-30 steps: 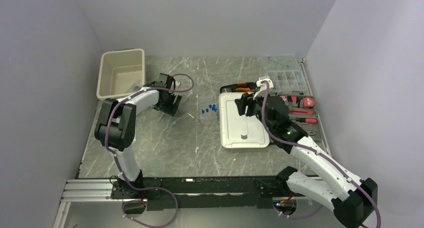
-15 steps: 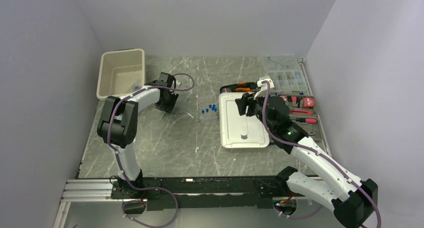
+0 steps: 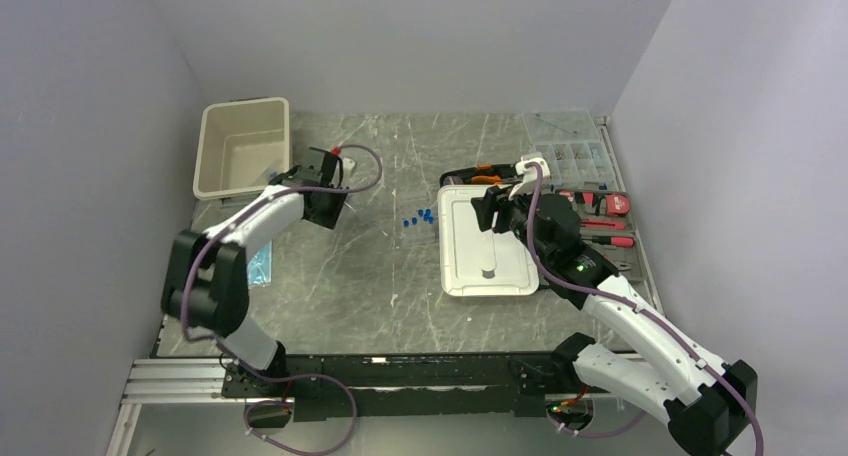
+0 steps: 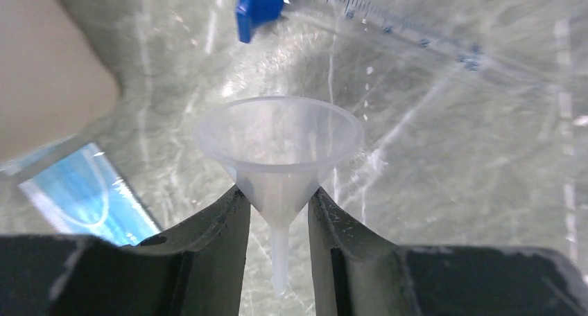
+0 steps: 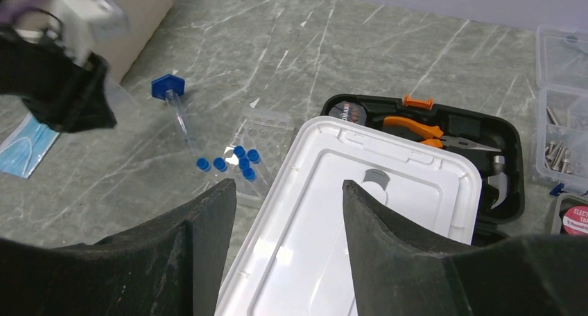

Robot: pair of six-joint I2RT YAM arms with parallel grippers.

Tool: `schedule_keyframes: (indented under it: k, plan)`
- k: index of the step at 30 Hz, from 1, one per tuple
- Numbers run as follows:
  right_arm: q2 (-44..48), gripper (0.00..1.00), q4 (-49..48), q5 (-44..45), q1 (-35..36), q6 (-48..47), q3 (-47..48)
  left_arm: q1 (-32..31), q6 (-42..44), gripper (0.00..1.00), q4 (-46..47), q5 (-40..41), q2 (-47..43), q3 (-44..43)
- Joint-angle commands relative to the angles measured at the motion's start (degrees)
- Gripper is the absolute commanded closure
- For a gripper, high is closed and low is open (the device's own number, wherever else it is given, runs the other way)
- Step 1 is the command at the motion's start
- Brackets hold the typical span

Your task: Organize the chemistry lab equipment

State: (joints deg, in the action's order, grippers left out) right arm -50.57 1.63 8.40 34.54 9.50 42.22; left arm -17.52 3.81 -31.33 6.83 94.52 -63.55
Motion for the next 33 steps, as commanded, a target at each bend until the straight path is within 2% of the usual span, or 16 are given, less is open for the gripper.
schedule_keyframes:
  k: [1,3,6,9,17,21,27,33]
  plan:
    - [0.74,0.40,-2.02,-0.49,-0.27,0.48,-0.03,-0.48,-2.77,0.63,-1.94,-1.79,-11.90,-1.51]
    - [0.67,0.40,-2.25,-0.49,-0.27,0.60,-0.10,-0.50,-3.10,0.63,-4.78,-1.99,-15.11,-3.62]
    - [0.47,0.40,-2.11,-0.64,-0.27,0.67,-0.03,0.36,-2.30,0.61,-5.79,2.15,-18.30,-6.96]
    - [0.48,0.41,-2.39,-0.99,-0.26,0.81,-0.09,5.62,-3.29,0.61,-6.24,1.61,-17.72,-11.06]
    - [0.84,0.40,-2.34,-0.67,-0.27,0.79,-0.29,17.07,-6.56,0.65,-2.30,-0.45,-8.83,-19.48]
    - [0.32,0.40,-2.42,-0.69,-0.29,0.79,-0.20,22.92,-7.53,0.65,-4.39,-2.86,-1.25,-26.86]
    - [0.12,0.41,-2.24,-0.12,-0.26,0.59,-0.20,26.62,-8.91,0.65,-5.02,-5.13,7.60,-31.01]
    - [-0.51,0.40,-2.50,-0.32,-0.29,0.68,-0.23,28.17,-9.16,0.64,-2.94,-6.30,13.05,-29.67]
